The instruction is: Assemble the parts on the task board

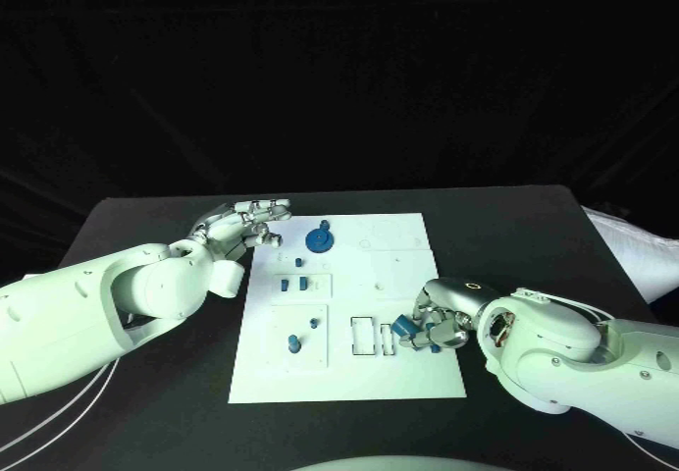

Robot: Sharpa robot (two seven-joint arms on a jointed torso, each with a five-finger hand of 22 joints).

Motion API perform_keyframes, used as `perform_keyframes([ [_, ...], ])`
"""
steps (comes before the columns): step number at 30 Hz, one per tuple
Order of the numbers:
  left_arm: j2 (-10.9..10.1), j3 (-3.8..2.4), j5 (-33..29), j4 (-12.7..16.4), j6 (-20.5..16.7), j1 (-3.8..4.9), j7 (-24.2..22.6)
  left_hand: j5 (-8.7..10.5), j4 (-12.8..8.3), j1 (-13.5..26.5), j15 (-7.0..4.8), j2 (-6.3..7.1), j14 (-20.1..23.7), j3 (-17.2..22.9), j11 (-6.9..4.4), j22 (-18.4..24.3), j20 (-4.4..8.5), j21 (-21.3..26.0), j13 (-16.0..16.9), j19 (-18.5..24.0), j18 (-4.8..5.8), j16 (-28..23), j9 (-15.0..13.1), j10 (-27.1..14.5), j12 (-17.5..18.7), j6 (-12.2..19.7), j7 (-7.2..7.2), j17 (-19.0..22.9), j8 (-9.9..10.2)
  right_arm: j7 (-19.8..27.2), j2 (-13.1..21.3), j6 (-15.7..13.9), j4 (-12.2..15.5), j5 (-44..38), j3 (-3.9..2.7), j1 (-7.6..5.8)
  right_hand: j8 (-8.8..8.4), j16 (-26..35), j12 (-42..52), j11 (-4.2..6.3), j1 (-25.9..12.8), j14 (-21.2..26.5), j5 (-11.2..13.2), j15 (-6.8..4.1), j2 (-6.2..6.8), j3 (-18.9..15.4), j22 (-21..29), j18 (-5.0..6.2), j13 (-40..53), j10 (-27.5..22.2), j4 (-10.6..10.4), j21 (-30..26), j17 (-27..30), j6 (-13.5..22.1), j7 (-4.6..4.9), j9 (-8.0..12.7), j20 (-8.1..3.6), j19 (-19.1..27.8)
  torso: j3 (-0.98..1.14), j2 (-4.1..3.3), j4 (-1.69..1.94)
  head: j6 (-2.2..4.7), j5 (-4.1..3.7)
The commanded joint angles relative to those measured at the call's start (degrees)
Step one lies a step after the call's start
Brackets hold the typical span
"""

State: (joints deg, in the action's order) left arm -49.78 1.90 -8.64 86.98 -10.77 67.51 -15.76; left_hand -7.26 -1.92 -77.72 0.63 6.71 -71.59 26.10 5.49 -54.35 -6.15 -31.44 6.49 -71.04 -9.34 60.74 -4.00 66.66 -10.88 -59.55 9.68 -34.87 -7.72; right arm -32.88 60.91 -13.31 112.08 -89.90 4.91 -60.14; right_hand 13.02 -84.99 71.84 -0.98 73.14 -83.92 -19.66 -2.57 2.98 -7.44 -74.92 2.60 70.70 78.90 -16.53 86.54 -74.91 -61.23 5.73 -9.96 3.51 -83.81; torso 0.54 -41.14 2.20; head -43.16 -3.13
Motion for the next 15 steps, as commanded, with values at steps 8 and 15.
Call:
perform_keyframes([
  [8,-0.1,-0.03,0.2,0.3,1.2,0.00,-0.1,-0.20,0.0,-0.5,-0.06,-0.06,0.5,-0.3,-0.03,0.1,-0.07,0.2,0.1,0.4,-1.02,-0.2,0.1,-0.5,-0.4,0.2,0.24,0.1,-0.2,-0.5,-0.6,-0.6,-0.6,-0.2,0.38,0.77,1.15,-0.4,1.8,0.90,4.4,-4.4,-2.3,-0.94,-4.48,1.6,-10.2,-1.21,2.3,1.6,1.2,0.4,-6.1,-2.0,-1.32,-1.4,-0.33,-2.3,-0.02,0.02,-0.03,-0.11,-0.06],
  [15,-0.1,-0.03,0.2,0.3,1.2,-0.01,-0.1,-0.20,0.0,-0.5,-0.06,-0.06,0.5,-0.3,-0.03,0.1,-0.07,0.2,0.1,0.4,-1.02,-0.2,0.1,-0.5,-0.4,0.2,0.24,0.1,-0.2,1.1,0.4,-6.9,1.4,3.0,0.36,0.78,1.57,-0.5,2.7,1.43,4.9,-4.5,-4.5,-1.43,-5.71,2.0,-10.5,-1.28,3.5,2.7,0.7,0.5,-6.3,-2.7,-1.87,-2.3,-0.85,-2.5,0.04,0.03,-0.06,-0.10,0.00],
])
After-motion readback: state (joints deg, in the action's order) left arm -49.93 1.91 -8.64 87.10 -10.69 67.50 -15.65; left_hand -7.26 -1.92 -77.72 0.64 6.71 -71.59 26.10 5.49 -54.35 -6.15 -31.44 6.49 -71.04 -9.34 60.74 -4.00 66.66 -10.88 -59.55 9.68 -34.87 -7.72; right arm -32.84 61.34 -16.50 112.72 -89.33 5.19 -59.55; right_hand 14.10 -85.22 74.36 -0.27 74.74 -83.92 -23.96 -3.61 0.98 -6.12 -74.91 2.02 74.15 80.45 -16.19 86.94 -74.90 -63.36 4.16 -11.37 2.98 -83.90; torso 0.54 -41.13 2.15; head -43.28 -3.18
